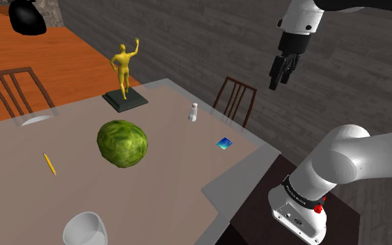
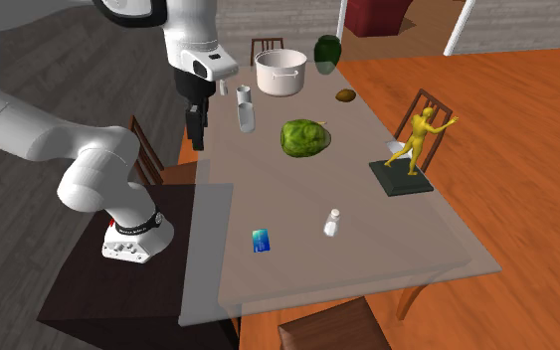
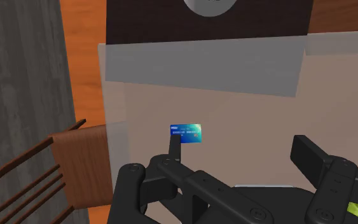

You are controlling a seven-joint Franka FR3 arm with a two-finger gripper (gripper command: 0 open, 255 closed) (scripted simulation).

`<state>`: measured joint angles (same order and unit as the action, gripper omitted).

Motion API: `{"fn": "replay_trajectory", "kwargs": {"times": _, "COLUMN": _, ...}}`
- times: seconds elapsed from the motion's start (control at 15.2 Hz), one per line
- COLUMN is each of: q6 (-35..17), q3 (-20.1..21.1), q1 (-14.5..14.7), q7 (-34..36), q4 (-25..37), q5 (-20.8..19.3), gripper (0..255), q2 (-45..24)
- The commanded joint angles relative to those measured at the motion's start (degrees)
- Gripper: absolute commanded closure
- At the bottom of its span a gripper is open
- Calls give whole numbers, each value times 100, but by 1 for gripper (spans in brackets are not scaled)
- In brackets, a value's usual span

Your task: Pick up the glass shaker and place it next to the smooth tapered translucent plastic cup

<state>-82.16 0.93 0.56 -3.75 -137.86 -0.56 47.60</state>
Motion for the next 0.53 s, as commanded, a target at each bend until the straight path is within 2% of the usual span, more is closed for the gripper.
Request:
{"fn": "replay_trajectory", "kwargs": {"times": 0.0, "q6": 0, "q3": 0, "q1": 0, "q7": 0, "q4": 0, "q5": 0, "gripper": 0, "q2": 0}}
{"fn": "replay_trajectory", "kwargs": {"times": 0.46, "q6": -1206, "q3": 90, "q1": 6, "q7": 21, "q4": 78, "q5": -97, "gripper": 0, "q2": -1380}}
